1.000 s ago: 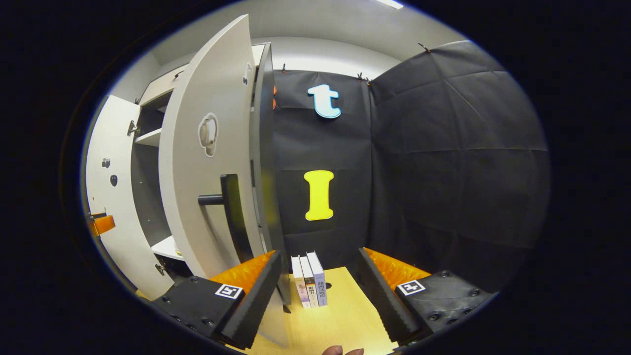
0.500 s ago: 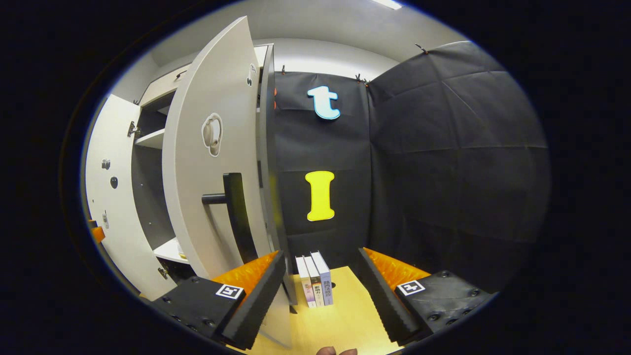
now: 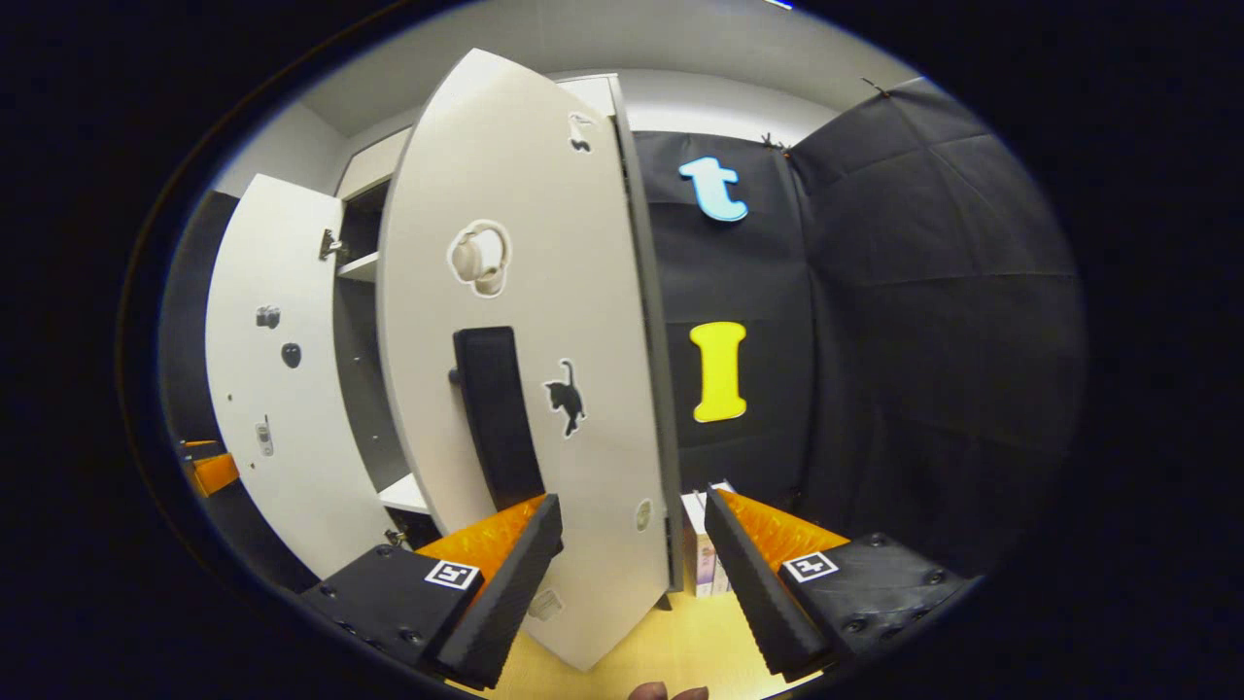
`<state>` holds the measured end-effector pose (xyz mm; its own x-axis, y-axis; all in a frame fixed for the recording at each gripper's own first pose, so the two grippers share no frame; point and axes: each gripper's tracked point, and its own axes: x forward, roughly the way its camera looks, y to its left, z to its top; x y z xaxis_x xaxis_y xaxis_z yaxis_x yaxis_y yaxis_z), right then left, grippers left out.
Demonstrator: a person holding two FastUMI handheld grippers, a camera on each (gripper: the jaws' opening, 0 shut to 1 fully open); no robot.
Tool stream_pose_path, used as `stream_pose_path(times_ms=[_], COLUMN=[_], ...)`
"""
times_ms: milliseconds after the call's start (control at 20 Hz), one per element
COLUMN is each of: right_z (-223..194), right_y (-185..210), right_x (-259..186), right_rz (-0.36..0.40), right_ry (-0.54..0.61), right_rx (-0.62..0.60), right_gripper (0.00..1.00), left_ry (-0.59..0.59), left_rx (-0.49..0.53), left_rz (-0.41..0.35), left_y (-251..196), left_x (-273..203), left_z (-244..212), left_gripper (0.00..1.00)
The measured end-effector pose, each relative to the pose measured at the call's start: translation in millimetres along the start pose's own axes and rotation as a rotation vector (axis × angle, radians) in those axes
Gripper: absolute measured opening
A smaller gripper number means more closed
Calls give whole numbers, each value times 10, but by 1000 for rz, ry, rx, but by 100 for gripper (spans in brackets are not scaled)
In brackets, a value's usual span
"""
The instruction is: Grab one shoe with the right hand and put it into the shoe cabinet, grab the other shoe with the left hand and put it into the shoe cabinet; then close the right door with the right hand and the left door with the left hand.
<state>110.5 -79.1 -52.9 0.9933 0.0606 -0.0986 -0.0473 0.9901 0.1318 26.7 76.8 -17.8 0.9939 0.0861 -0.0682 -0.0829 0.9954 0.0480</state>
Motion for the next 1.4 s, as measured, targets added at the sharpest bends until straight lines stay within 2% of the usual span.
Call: stream_pose_path(times_ms=[100,300,600,900,1050,1250,1400], right_z=[-83,-234,-318,-362,-351,-328,-314], right_y=[261,567,623,622,652,694,700], right_x=[-59,-190,-381,-516,-545,-592,-646], right_rz=[44,72,46,9,-6,-22,-35], right_ry=[7,37,44,46,40,32,25], right_rx=[-26,-7,5,13,6,4,6], right_gripper=[98,98,98,98,98,98,98], left_ry=[1,-9,-27,-74,-72,-18,37], left_rx=[2,-10,-30,-35,-76,-115,-91], left_rz=[7,12,35,133,196,185,168], left_y=[95,234,583,1240,1560,1703,1679], left_x=[-28,-91,-223,-314,-146,225,602], left_z=[-7,-7,-13,42,-37,-223,-428], left_gripper=[97,97,97,97,96,95,95])
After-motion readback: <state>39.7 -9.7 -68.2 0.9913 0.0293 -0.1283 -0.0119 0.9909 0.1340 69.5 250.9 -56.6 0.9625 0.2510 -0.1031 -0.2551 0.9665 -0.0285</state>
